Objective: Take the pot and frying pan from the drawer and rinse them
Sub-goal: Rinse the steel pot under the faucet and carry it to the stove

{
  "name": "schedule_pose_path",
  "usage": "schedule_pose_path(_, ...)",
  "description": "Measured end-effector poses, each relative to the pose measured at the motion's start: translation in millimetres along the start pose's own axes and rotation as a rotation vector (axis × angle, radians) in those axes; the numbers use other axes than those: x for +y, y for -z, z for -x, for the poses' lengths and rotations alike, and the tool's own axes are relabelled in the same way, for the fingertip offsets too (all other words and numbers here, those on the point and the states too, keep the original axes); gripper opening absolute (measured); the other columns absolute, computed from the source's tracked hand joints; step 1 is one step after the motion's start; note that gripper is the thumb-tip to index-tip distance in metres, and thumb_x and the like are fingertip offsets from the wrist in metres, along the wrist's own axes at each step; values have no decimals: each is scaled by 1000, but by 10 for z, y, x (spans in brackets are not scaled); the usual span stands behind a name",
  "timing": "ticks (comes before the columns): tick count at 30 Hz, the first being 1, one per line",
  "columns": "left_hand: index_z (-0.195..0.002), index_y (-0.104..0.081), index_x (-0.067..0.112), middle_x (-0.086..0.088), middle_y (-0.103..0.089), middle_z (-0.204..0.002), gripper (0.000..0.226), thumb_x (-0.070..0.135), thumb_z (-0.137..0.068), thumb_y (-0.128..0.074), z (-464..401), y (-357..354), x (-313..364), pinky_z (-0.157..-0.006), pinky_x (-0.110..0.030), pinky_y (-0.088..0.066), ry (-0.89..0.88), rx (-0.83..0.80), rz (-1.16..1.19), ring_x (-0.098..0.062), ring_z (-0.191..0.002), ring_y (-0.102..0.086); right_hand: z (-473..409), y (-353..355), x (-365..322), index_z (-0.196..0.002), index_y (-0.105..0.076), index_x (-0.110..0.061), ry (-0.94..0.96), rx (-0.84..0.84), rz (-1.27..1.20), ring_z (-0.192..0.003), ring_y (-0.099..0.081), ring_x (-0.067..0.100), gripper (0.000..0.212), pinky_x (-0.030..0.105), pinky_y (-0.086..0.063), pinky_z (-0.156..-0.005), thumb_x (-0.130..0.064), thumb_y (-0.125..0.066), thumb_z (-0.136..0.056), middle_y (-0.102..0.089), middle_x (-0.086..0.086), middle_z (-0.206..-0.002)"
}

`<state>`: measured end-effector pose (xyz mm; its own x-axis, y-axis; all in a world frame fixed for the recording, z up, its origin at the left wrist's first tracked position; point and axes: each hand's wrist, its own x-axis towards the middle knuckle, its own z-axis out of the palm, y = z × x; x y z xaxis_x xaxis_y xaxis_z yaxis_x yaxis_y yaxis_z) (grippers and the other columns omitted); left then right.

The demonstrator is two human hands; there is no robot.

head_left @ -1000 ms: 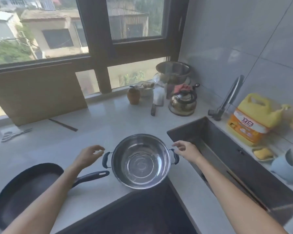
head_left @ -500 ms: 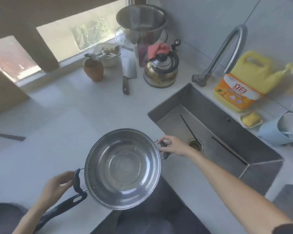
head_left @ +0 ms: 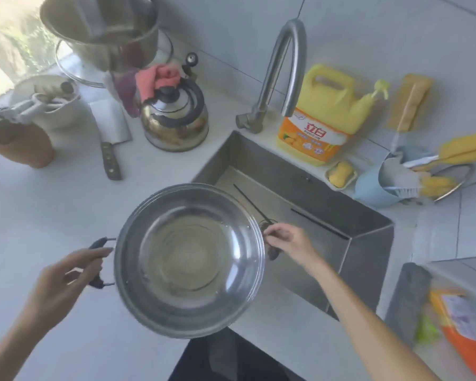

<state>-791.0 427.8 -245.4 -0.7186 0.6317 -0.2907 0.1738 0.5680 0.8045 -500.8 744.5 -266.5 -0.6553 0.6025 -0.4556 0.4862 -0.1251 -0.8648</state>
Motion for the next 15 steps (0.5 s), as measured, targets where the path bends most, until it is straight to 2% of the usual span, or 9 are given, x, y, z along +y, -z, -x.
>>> schedule_pose_path(2, -90, -71, 29, 3, -66, -66, 33, 0, -89, -56, -365, -340, 610, -59, -13, -51, -93, -97, -15, -11, -55, -64, -2, 414, 143, -82, -69, -17, -11, 150, -110, -58, -61, 13, 18, 40, -47, -70, 0, -63, -84, -69, -3, -65)
schedule_pose_path(3, -87, -71, 37, 8, -67, -67, 41, -1, -88, -56, -551, -557, 869, -60, -15, -51, -172, -131, -73, -9, -55, -64, -9, 618, 215, -82, -70, -16, -19, 213, -167, -58, -60, 17, 18, 42, -47, -71, 0, -63, -84, -68, -1, -66)
schedule_pose_path(5, -81, -67, 56, 26, -67, -73, 53, 4, -88, -59, -996, -923, 1028, -67, -22, -53, -178, -242, -174, -3, -60, -65, -59, 987, 360, -83, -70, -17, -42, 292, -225, -60, -58, 21, 13, 41, -47, -71, -4, -66, -82, -68, 2, -69)
schedule_pose_path(7, -78, -64, 60, 37, -64, -74, 53, 9, -89, -58, -1341, -1309, 1157, -70, -23, -54, -179, -296, -251, 7, -63, -62, -134, 1270, 487, -87, -69, -15, -68, 295, -217, -63, -60, 20, 12, 37, -51, -72, -5, -67, -81, -69, 4, -75)
schedule_pose_path(10, -72, -60, 63, 37, -63, -65, 58, 8, -89, -56, -1723, -1838, 1167, -64, -5, -46, -190, -342, -329, 12, -55, -60, -308, 1477, 811, -93, -66, -16, -121, 262, -102, -74, -65, 15, 20, 25, -52, -76, -2, -69, -80, -70, 5, -88)
schedule_pose_path(11, -72, -59, 65, 38, -62, -64, 61, 7, -89, -56, -1810, -1992, 1129, -63, -4, -46, -189, -359, -347, 11, -54, -60, -370, 1492, 947, -95, -65, -16, -144, 260, -62, -79, -66, 16, 22, 25, -51, -79, -1, -70, -78, -70, 4, -91)
schedule_pose_path(13, -87, -65, 55, 29, -69, -72, 49, 7, -89, -55, -1947, -2255, 1009, -69, -12, -51, -170, -371, -391, 10, -53, -60, -507, 1497, 1233, -98, -62, -12, -183, 249, -28, -85, -65, 18, 26, 20, -50, -79, 1, -70, -77, -69, 4, -96)
schedule_pose_path(15, -104, -71, 26, 4, -74, -98, 31, 5, -89, -54, -2056, -2472, 864, -63, -6, -48, -114, -382, -415, 9, -51, -59, -643, 1476, 1515, -99, -60, -9, -217, 235, -22, -86, -64, 16, 26, 10, -50, -73, 4, -68, -78, -68, 4, -99)
